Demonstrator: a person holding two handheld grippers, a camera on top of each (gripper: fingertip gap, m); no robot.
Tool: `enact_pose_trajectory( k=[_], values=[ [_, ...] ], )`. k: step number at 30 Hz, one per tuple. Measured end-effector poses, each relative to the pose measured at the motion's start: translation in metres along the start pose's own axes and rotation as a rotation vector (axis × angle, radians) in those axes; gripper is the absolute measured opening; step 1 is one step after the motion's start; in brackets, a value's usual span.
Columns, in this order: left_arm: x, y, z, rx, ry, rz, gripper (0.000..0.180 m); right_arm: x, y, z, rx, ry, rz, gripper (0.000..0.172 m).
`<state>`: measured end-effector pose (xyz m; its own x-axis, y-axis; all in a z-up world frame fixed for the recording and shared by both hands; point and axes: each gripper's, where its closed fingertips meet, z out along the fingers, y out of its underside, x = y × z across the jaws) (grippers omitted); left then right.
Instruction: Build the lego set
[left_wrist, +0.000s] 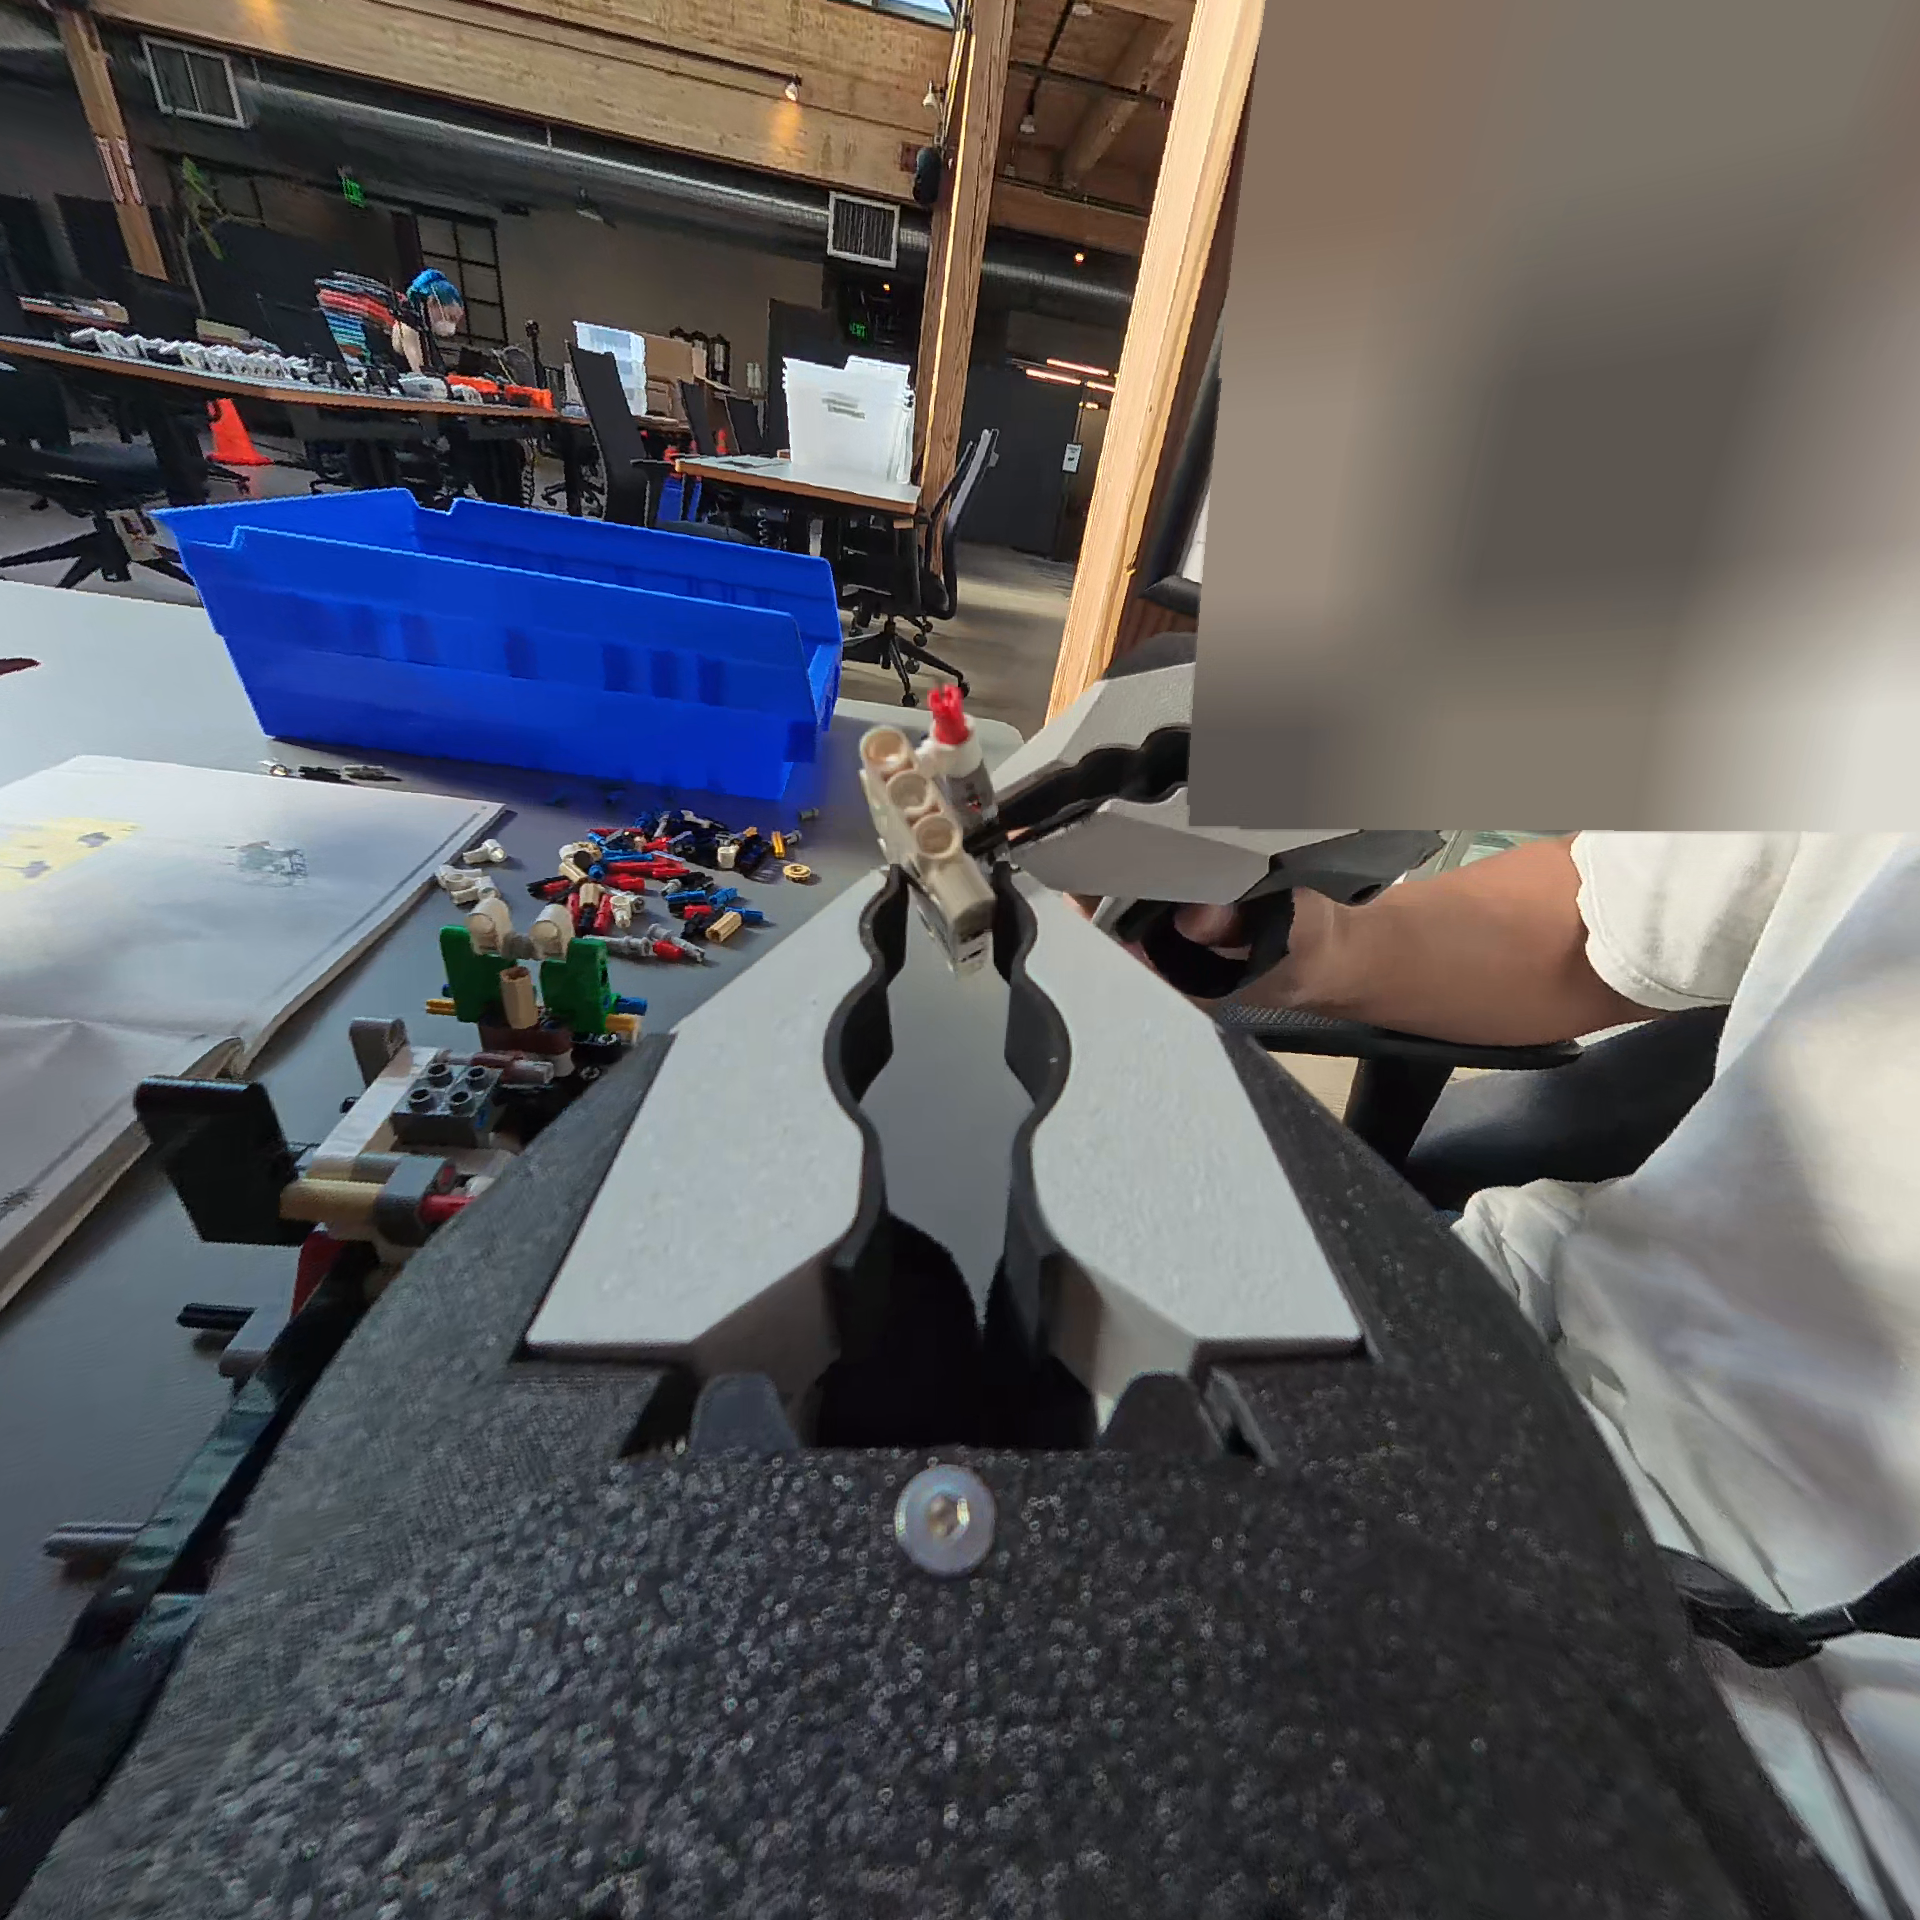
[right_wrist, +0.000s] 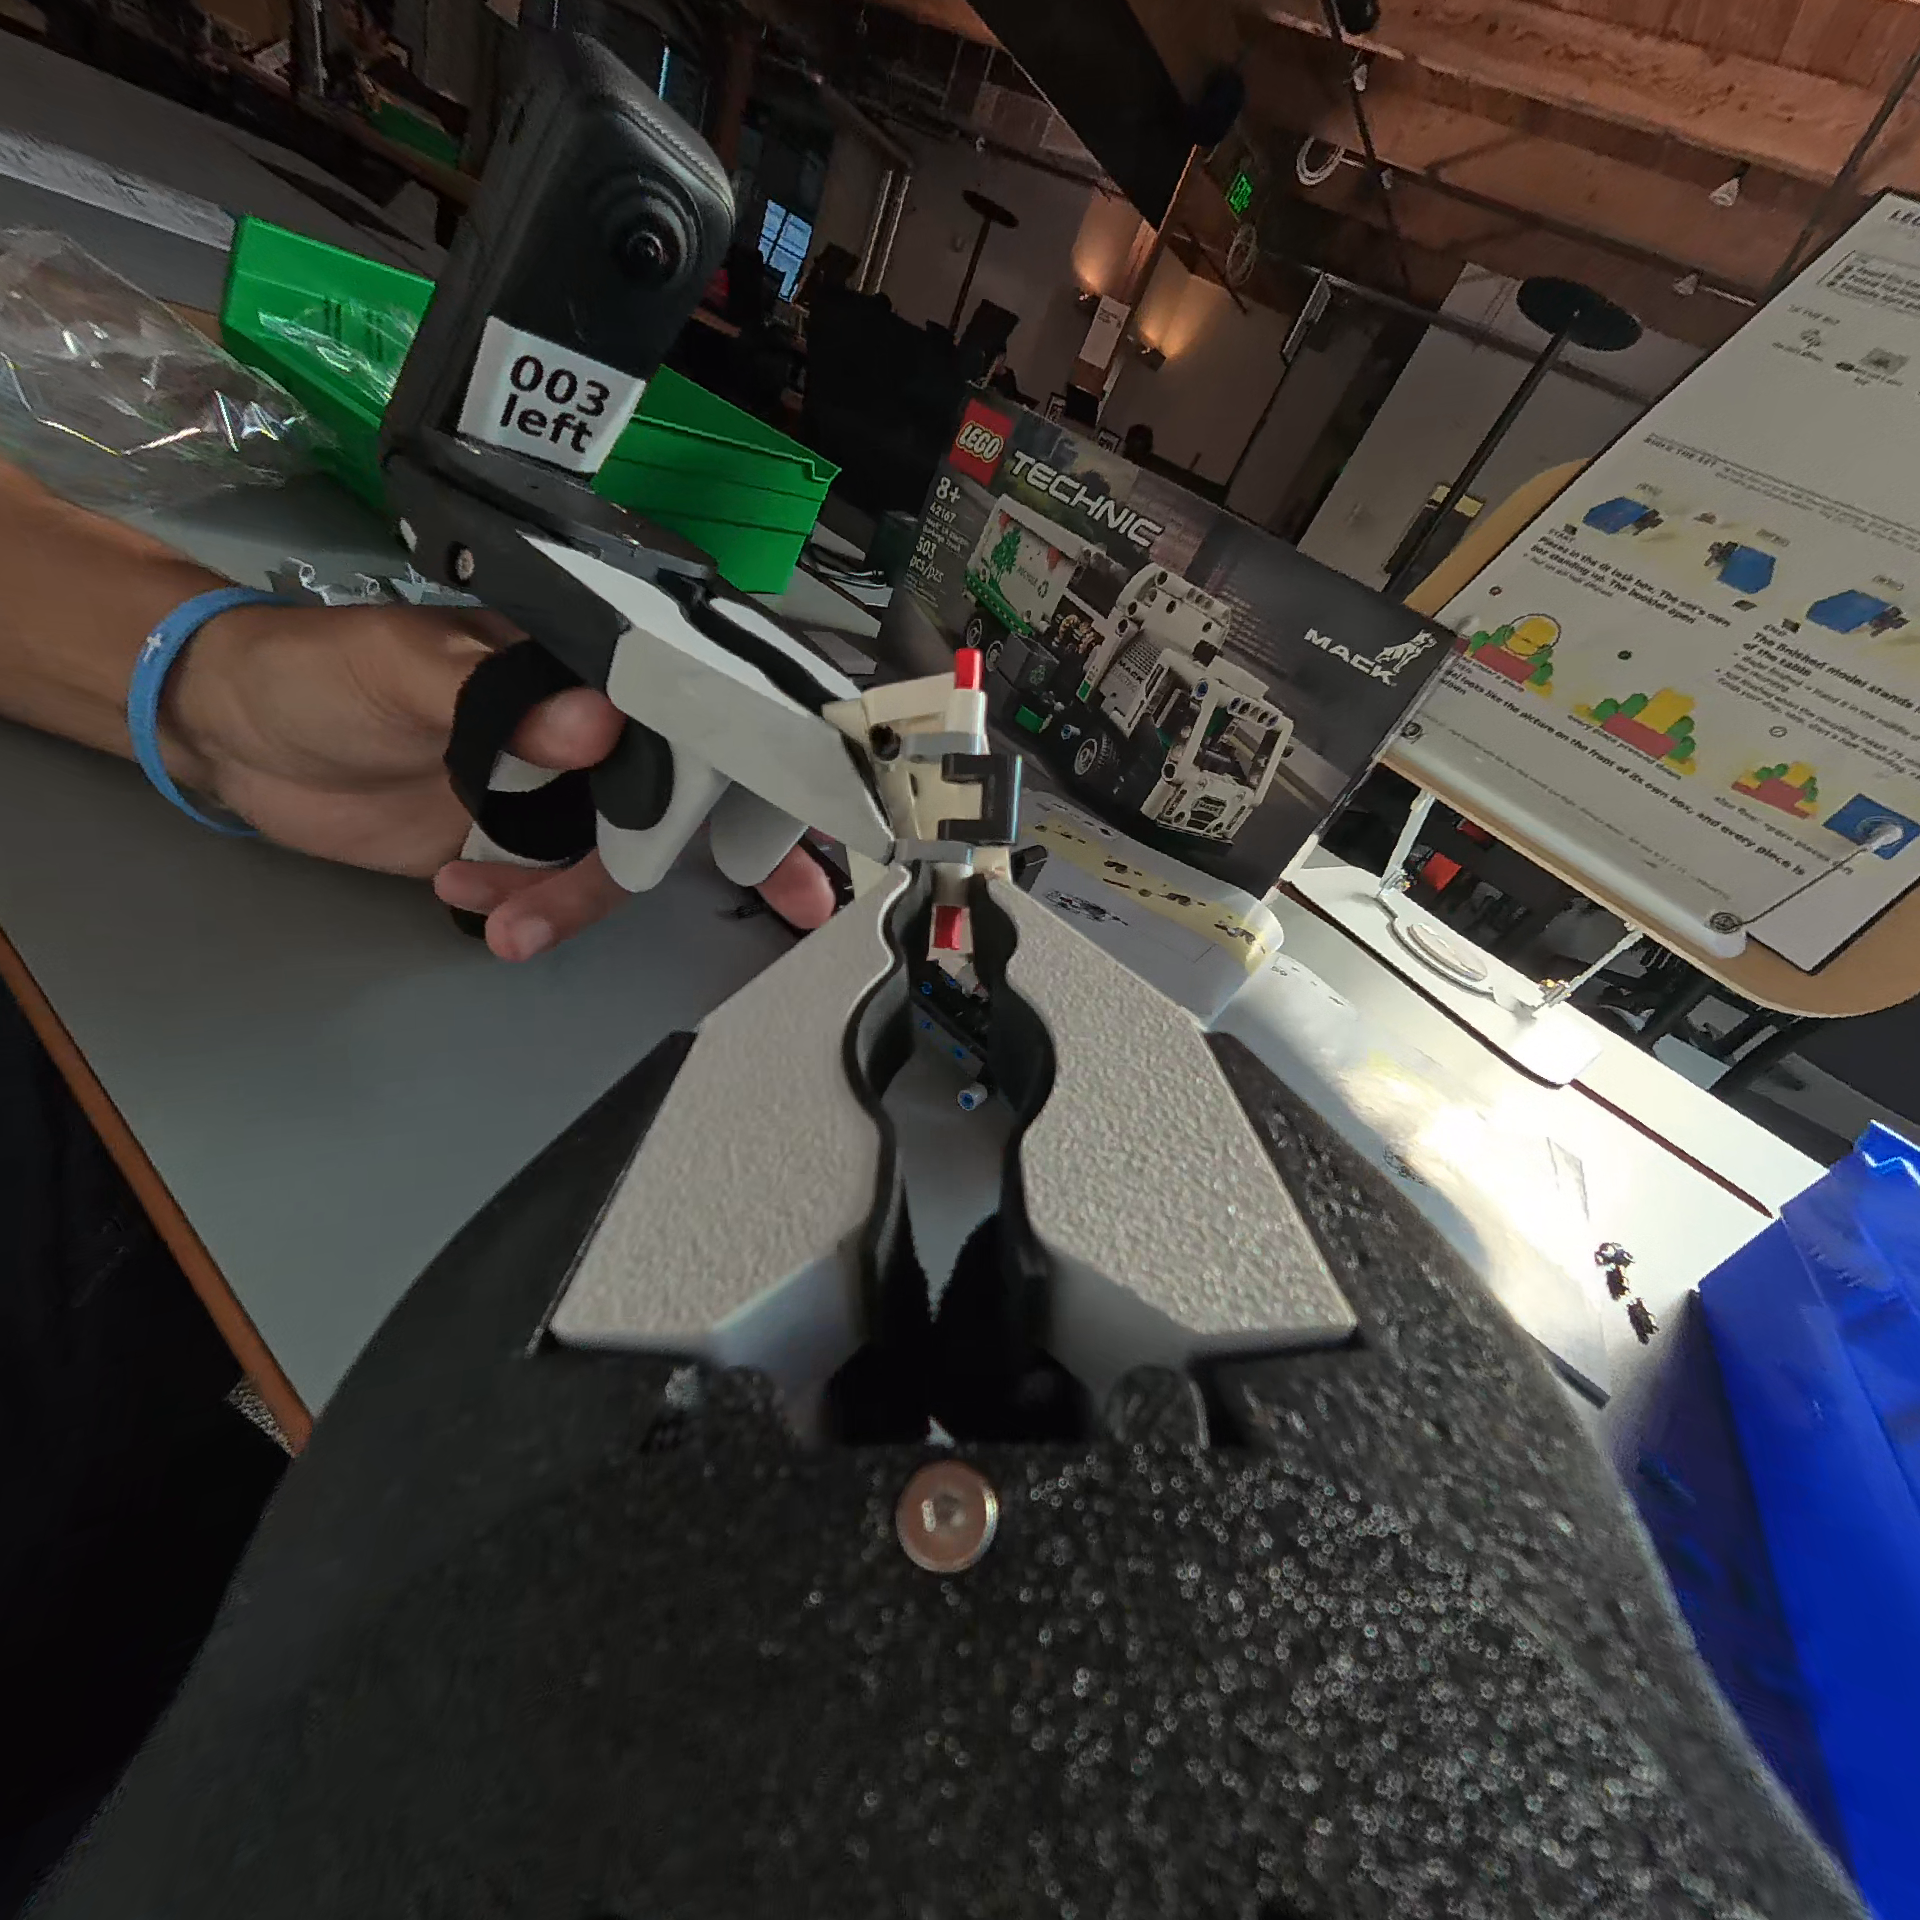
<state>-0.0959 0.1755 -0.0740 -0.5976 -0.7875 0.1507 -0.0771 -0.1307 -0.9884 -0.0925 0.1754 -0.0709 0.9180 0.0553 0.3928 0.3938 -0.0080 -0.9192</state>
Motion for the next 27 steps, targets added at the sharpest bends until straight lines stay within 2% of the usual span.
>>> enact_pose_trajectory(
  k=[1,4,8,13,20,27],
  values=[
    [0.001,-0.001,0.0,0.01,0.003,-0.01,0.013,0.0,-0.001,0.0,0.004,-0.006,0.013,0.005],
    [-0.004,-0.002,-0.003,0.006,0.002,-0.071,0.005,-0.005,0.0,0.0,-0.005,-0.015,-0.044,0.007],
    [-0.007,0.001,-0.003,-0.012,0.011,-0.169,0.005,-0.007,0.001,0.001,-0.05,0.098,-0.256,0.007],
    [-0.005,0.002,-0.004,-0.01,0.017,-0.203,0.005,-0.006,0.002,0.001,-0.089,0.157,-0.333,0.007],
    [-0.006,-0.002,-0.004,0.018,-0.009,-0.156,0.006,-0.004,0.003,0.0,-0.111,0.214,-0.352,0.005],
    [0.006,-0.006,-0.006,0.005,0.062,-0.015,0.006,-0.009,-0.006,-0.008,-0.062,0.185,-0.415,0.005]
  ],
)
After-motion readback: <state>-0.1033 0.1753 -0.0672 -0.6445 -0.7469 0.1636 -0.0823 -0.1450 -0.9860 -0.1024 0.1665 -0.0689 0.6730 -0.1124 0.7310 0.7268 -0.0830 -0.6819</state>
